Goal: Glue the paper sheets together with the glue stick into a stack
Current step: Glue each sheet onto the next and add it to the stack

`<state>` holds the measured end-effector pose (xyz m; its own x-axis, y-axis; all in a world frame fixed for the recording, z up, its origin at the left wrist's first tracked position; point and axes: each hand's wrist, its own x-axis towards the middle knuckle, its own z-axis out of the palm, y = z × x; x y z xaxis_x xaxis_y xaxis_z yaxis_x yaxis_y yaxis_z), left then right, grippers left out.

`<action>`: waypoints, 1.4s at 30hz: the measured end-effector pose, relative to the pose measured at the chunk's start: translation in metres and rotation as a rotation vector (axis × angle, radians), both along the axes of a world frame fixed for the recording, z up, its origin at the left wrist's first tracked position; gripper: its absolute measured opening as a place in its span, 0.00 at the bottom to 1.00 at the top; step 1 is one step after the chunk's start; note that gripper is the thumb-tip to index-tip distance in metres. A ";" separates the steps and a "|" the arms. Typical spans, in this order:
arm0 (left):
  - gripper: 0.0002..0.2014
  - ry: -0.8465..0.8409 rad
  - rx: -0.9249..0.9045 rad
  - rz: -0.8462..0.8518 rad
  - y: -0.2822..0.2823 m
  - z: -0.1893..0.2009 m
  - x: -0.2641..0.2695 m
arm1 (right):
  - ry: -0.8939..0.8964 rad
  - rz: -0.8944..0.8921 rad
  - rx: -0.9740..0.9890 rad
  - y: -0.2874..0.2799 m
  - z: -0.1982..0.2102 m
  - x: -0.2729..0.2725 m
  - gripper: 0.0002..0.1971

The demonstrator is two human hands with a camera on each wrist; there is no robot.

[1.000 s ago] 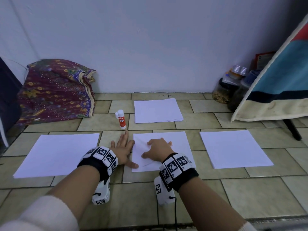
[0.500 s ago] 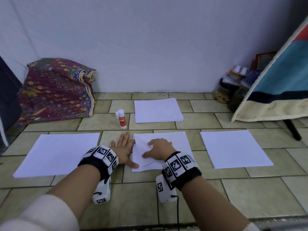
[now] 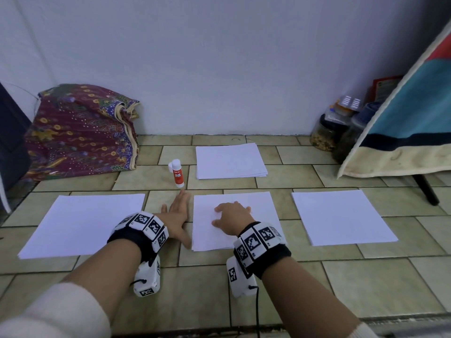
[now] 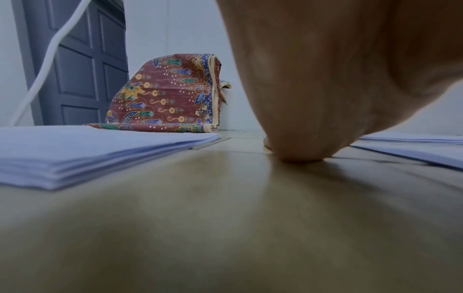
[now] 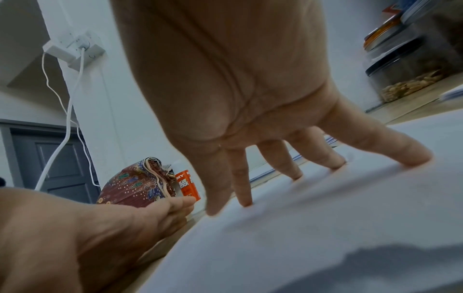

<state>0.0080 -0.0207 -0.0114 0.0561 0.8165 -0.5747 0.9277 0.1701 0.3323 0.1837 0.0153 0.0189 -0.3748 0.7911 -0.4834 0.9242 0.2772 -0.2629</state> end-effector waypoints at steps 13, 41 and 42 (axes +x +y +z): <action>0.59 0.098 0.056 -0.023 0.004 -0.001 0.019 | -0.076 -0.081 -0.021 -0.002 -0.016 -0.008 0.38; 0.68 0.045 0.015 -0.056 0.001 0.006 0.001 | -0.121 0.020 0.009 0.001 -0.021 -0.014 0.56; 0.68 0.051 0.013 -0.050 0.001 0.006 0.001 | -0.126 0.003 -0.006 0.001 -0.024 -0.016 0.58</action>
